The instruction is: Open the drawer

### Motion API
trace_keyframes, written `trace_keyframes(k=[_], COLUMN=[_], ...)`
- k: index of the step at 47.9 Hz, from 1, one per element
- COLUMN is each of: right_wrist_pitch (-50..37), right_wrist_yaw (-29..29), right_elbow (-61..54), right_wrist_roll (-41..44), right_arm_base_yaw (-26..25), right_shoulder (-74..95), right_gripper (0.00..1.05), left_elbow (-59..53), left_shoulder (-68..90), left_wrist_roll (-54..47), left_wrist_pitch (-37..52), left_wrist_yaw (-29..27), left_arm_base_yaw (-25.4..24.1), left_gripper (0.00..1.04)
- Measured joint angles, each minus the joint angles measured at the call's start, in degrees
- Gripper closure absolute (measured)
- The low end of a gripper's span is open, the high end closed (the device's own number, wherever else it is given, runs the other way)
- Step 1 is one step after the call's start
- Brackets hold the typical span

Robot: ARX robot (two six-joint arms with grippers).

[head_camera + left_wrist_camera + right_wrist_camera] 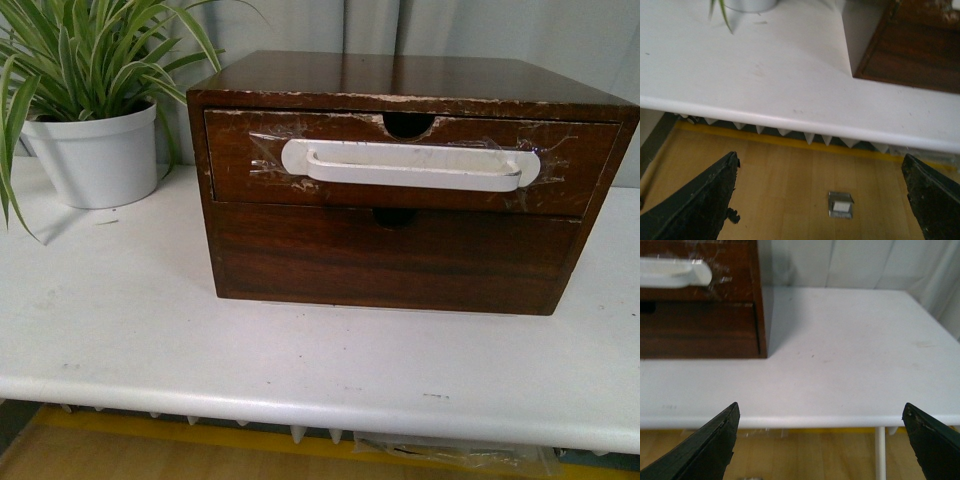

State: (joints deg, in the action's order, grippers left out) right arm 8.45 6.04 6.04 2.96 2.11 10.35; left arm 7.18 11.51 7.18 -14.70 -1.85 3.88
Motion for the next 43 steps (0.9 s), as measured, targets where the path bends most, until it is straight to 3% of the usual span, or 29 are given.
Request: trace_keyframes(k=[7,17,33,43], right_wrist_pitch=[-2.5,-1.4,0.2,5.8], right_wrist_yaw=[-7.6,-12.5,-15.1,-17.8], right_elbow=[6.7,15.1,27.9,35.3], right_wrist_roll=[7.6,18.7,29.4,34.2], right_arm_base_yaw=[-2.3,-2.4,-1.1,1.2], right_shoulder=[13.0,28.0,44.2,51.0], right_gripper=[0.09,0.09,0.09,0.09], left_elbow=[4.3,11.3,26.9,35.8], left_shoulder=[12.2,30.6,52.0,59.8], left_wrist_roll=[-4.6,-19.4,-36.9,-46.7], left_wrist_pitch=[6.4,13.3,12.5,6.6], left_wrist_yaw=[3.8,11.9,20.6,21.0], left_arm_base_yaw=[6.9,10.2,12.8,16.0], left_gripper=[0.06,0.06,0.06,0.06])
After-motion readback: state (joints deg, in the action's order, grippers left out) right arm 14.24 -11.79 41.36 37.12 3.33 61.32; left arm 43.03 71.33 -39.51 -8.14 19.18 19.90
